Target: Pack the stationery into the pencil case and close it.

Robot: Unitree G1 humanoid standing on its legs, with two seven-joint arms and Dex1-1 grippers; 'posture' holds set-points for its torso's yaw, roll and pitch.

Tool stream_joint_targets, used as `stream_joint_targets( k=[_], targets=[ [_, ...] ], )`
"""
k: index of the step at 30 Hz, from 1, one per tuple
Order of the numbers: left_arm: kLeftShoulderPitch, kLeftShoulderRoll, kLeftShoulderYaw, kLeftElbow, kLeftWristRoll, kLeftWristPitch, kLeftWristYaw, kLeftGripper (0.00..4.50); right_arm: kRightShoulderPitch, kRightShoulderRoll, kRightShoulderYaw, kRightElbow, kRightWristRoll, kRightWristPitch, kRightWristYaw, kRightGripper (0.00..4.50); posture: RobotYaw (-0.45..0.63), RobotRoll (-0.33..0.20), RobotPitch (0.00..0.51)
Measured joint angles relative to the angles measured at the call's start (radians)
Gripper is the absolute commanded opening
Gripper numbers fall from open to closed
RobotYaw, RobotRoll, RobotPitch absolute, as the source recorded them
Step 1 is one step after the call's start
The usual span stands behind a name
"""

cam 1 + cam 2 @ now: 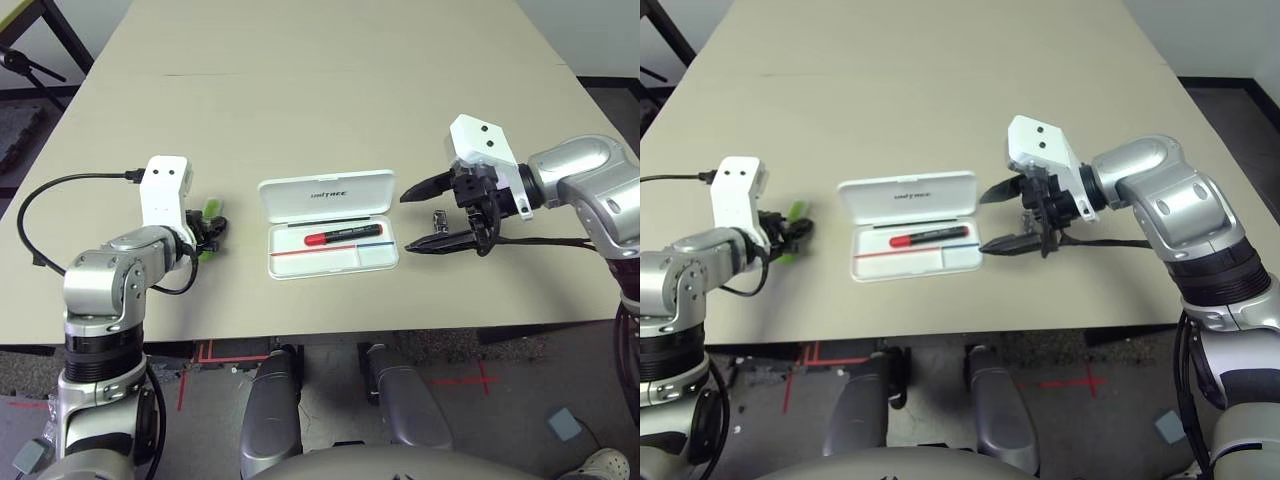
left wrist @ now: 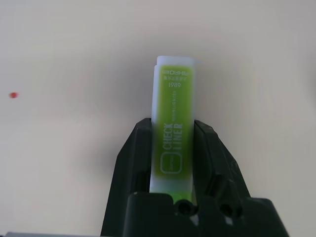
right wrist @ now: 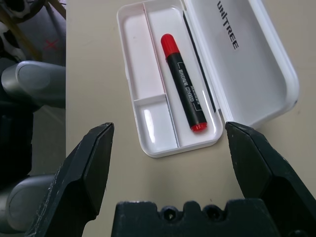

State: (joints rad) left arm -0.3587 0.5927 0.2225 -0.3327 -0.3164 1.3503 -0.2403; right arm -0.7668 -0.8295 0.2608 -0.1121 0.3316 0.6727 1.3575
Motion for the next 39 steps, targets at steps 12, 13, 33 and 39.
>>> stream_joint_targets(
  k=[12,13,33,39],
  targets=[
    [0.288,0.311,0.054,-0.052,-0.069,-0.253,-0.354,1.09,-0.015,0.012,0.001,0.041,-0.006,-0.026,0.0,4.5,0.0,0.0,0.224],
    [0.319,0.326,0.066,-0.078,-0.095,-0.281,-0.404,1.09,-0.017,0.013,0.002,0.041,-0.009,-0.029,0.0,4.5,0.0,0.0,0.224],
    [0.205,0.45,0.017,-0.29,-0.251,-0.442,-0.66,1.09,-0.003,-0.031,0.01,0.062,-0.049,-0.061,0.04,4.5,-0.02,0.0,0.209],
    [0.087,0.439,-0.149,-0.345,-0.262,-0.44,-0.655,1.09,0.009,-0.046,0.01,0.055,-0.059,-0.062,0.042,4.5,-0.03,0.0,0.202]
  ],
)
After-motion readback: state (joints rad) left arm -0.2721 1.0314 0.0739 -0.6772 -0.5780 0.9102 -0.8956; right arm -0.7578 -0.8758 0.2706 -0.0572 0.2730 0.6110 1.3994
